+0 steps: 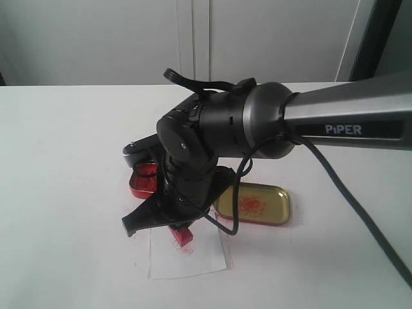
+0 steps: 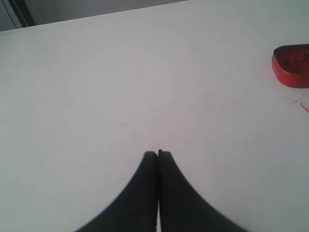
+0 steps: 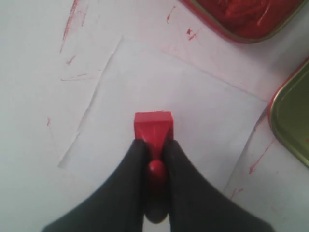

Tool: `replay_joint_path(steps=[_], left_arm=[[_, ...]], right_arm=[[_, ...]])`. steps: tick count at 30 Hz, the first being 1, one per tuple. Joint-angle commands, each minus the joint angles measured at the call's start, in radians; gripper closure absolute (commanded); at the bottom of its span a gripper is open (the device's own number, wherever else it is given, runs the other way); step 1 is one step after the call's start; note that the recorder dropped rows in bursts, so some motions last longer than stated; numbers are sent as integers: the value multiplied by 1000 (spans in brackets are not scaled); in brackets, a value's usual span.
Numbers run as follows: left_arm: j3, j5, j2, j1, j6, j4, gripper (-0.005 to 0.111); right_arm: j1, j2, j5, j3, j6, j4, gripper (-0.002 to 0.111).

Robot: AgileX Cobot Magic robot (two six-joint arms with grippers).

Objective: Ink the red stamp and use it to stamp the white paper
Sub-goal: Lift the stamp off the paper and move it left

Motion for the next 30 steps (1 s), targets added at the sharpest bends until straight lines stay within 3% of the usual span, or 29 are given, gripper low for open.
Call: replay_joint_path(steps=[1,8,18,30], left_arm=[[3,-4,-3,1,3,-3,107],[3,-4,-3,1,3,-3,107],[3,-4,-3,1,3,-3,107],[3,-4,-3,1,3,-3,107]], right_arm=[[-2,-12,-24,4,5,26,108],[-37,-13,-102,4,-23,199,108],[-101,-13,-149,4,-289,533,108],[-103,5,-189,4,-511,842,108]])
